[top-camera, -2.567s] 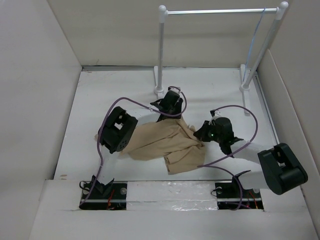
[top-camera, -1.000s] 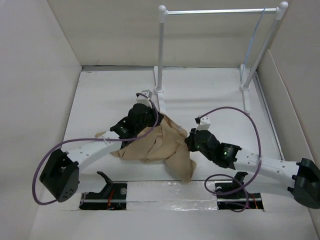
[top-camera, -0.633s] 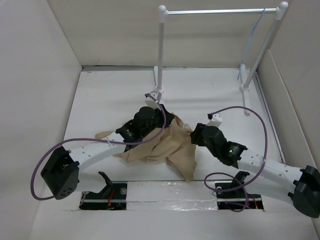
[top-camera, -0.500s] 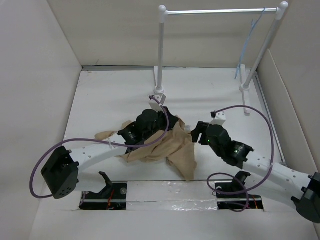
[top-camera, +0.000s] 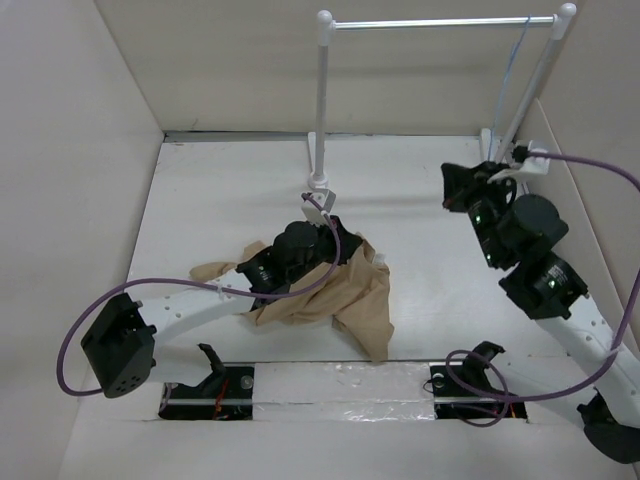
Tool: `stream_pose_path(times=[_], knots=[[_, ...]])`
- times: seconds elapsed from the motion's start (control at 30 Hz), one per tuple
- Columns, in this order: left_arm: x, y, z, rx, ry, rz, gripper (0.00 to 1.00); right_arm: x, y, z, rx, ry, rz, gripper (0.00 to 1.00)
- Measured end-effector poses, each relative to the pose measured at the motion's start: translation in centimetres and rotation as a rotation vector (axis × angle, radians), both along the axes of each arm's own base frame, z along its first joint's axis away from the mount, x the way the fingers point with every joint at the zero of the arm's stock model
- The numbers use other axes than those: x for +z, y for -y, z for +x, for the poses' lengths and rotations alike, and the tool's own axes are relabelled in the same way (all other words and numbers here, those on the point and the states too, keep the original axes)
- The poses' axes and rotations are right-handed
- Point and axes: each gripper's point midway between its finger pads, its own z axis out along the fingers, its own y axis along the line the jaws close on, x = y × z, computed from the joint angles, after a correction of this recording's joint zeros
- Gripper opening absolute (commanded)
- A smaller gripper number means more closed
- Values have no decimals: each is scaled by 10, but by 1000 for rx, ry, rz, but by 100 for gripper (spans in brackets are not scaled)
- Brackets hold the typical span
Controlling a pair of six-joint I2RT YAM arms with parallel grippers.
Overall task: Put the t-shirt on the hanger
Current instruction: Pick up the hanger from the clothesline.
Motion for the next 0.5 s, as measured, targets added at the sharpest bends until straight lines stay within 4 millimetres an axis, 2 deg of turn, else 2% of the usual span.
stream_pose_path(times=[0.07, 0.13, 0.2, 0.27, 0.4, 0.5], knots=[[0, 2, -3, -12, 0, -1, 0, 21, 26, 23, -118, 22, -20, 0], [-1, 3, -5, -20, -2, -1, 0, 41, 56, 48, -228, 41, -33, 20], [-1, 4, -7, -28, -3, -2, 0, 48, 87, 77, -320, 29, -53, 44], [0, 4, -8, -33, -1, -5, 0, 49, 113, 107, -373, 6, -72, 53], [4, 0, -12, -38, 7, -14, 0, 29, 149, 155, -398, -92, -103, 57], [5, -2, -14, -41, 14, -16, 0, 20, 160, 182, -376, -135, -111, 56]])
